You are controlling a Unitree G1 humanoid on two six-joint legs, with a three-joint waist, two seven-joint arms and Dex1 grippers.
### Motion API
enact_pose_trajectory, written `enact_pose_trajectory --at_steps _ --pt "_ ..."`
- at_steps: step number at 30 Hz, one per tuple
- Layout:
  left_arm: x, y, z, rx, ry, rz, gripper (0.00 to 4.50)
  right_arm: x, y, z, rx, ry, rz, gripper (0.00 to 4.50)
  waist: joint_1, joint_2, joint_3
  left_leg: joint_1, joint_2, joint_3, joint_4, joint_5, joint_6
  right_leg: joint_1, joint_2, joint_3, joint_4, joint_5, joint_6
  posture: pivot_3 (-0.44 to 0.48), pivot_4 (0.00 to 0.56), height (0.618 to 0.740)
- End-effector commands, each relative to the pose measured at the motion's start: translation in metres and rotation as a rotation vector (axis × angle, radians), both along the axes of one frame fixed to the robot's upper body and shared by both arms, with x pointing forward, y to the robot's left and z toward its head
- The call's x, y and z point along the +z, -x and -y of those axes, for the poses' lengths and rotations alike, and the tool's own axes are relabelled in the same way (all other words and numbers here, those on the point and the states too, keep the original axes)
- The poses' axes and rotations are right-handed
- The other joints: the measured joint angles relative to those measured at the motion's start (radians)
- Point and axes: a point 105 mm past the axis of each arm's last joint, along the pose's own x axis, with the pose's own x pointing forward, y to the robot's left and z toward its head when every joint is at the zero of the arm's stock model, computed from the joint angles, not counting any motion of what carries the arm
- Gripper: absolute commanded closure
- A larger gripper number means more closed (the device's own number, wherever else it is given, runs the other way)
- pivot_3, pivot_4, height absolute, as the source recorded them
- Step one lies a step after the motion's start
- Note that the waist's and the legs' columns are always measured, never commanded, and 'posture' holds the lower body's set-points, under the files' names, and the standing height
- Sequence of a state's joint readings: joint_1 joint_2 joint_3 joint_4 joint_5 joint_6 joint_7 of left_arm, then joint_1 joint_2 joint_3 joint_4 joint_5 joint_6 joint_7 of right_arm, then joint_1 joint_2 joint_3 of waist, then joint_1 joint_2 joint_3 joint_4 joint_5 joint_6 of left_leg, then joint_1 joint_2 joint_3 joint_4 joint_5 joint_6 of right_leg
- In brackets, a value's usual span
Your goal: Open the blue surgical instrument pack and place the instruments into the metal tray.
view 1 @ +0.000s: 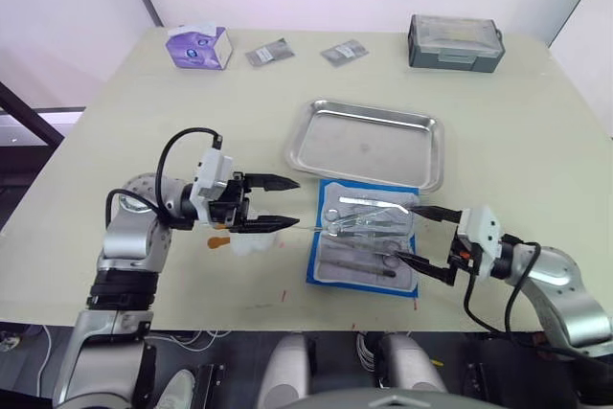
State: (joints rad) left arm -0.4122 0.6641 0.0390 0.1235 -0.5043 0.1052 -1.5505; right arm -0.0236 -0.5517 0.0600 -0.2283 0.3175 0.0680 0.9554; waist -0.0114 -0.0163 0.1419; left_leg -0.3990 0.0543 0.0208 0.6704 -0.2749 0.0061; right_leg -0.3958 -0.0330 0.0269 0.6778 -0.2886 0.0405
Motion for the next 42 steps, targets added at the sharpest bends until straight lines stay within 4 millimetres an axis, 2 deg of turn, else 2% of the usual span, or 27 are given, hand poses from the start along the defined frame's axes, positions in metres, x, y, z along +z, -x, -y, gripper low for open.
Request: enact_pose_trajectory --at_steps 1,10,22,26,33,42 --pt "0.008 0.009 0.004 -0.052 0.01 0.029 1.31 0.004 -0.002 -0.009 0.011 -0.013 0.04 0.06 -0.001 0.0 0.0 0.0 0.0 0.0 0.0 0.0 0.0 0.0 0.0 0.0 0.0 0.0 0.0 0.0 0.15 0.738" --pt "0.012 0.009 0.004 -0.049 0.018 0.022 1.31 -0.004 -0.006 -0.009 -0.048 -0.034 0.011 0.06 -0.001 0.0 0.0 0.0 0.0 0.0 0.0 0.0 0.0 0.0 0.0 0.0 0.0 0.0 0.0 0.0 0.15 0.738" --pt "0.011 0.003 0.005 -0.035 0.024 0.024 1.31 -0.044 -0.005 -0.011 -0.117 0.052 -0.093 0.06 -0.003 0.0 0.0 0.0 0.0 0.0 0.0 0.0 0.0 0.0 0.0 0.0 0.0 0.0 0.0 0.0 0.15 0.738" --pt "0.008 0.001 0.004 -0.03 0.021 0.02 1.31 -0.051 -0.004 -0.01 -0.137 0.054 -0.119 0.06 -0.003 0.0 0.0 0.0 0.0 0.0 0.0 0.0 0.0 0.0 0.0 0.0 0.0 0.0 0.0 0.0 0.15 0.738" --pt "0.0 -0.011 0.008 -0.015 0.016 0.019 1.31 -0.066 -0.002 -0.006 -0.156 0.098 -0.178 0.06 -0.002 0.0 0.0 0.001 0.0 0.0 0.0 0.0 0.0 0.0 0.0 0.0 0.0 0.0 0.0 0.0 0.15 0.738" --pt "-0.011 -0.028 0.017 -0.038 -0.011 0.017 1.31 -0.069 -0.003 -0.006 -0.169 0.104 -0.205 0.06 -0.007 -0.001 -0.001 0.002 0.0 0.0 0.0 0.0 0.0 0.0 0.001 0.001 0.001 0.0 0.0 0.0 0.15 0.738"
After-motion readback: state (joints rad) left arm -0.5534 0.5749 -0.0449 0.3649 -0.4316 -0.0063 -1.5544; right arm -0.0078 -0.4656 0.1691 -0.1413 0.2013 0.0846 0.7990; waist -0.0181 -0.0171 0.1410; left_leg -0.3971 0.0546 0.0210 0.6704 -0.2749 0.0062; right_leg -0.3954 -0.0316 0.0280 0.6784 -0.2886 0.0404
